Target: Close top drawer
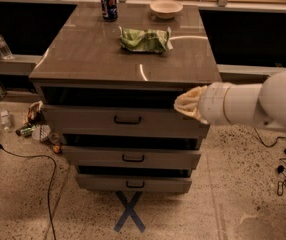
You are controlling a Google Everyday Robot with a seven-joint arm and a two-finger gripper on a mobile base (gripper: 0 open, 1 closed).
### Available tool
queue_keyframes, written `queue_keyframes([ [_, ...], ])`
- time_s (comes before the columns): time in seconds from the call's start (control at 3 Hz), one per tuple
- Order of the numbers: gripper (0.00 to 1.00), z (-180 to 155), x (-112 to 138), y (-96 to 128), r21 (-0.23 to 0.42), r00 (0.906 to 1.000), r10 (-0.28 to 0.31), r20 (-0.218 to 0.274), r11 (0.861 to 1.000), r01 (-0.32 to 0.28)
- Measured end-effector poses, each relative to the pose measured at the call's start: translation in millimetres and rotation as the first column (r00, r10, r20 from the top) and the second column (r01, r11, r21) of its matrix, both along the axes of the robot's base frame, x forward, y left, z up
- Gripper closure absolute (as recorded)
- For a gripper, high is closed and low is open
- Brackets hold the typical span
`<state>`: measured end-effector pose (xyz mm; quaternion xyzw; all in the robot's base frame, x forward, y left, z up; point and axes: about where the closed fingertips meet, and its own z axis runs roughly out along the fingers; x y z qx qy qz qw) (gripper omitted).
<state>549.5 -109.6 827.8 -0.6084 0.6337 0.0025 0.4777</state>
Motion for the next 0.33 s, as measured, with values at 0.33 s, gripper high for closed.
queue_keyframes([
  [0.33, 0.86, 16.0, 0.8, 1.9, 0.028, 1.0, 0.006, 0.005, 1.0, -0.006],
])
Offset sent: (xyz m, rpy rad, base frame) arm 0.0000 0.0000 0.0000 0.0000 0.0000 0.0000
